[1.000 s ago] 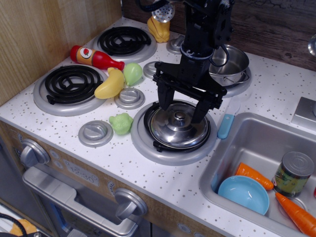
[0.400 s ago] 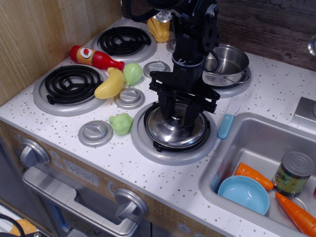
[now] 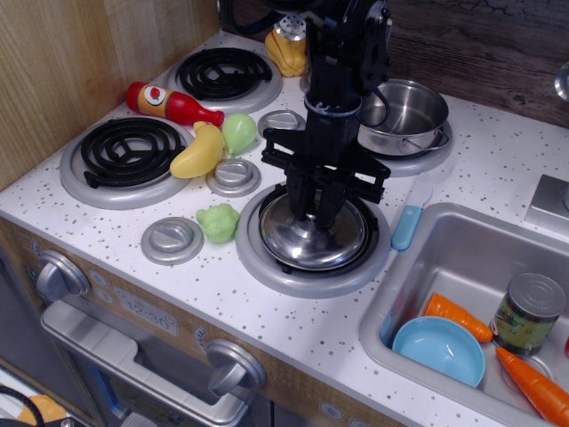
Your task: Put lid on pot or pan
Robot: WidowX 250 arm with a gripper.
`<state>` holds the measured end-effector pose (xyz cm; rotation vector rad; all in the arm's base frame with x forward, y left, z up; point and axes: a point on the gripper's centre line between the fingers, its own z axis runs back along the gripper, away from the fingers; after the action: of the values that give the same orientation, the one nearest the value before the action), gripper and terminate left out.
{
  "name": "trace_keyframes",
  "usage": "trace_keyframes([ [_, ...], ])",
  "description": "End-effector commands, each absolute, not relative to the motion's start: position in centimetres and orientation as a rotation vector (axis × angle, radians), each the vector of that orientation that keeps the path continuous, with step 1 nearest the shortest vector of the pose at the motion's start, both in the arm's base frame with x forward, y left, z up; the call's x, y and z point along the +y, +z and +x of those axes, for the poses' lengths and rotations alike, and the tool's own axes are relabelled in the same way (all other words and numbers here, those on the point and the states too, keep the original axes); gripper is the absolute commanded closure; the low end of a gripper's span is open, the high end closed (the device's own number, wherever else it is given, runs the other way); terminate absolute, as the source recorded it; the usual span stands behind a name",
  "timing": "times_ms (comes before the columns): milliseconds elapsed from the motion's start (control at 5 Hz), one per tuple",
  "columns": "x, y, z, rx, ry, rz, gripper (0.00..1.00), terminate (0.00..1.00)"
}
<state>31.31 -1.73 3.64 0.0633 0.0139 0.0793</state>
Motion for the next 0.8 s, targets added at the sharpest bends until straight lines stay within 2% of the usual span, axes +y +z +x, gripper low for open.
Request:
trace_keyframes([
  [0,-1.3,8.5,34.3,-0.161,0.136,0.086,1.00,0.00],
  [200,-0.9,10.7,36.6,-0.223,0.148,0.133,1.00,0.00],
  [600,-0.4,12.4,40.5,-0.328,0.108,0.117,1.00,0.00],
])
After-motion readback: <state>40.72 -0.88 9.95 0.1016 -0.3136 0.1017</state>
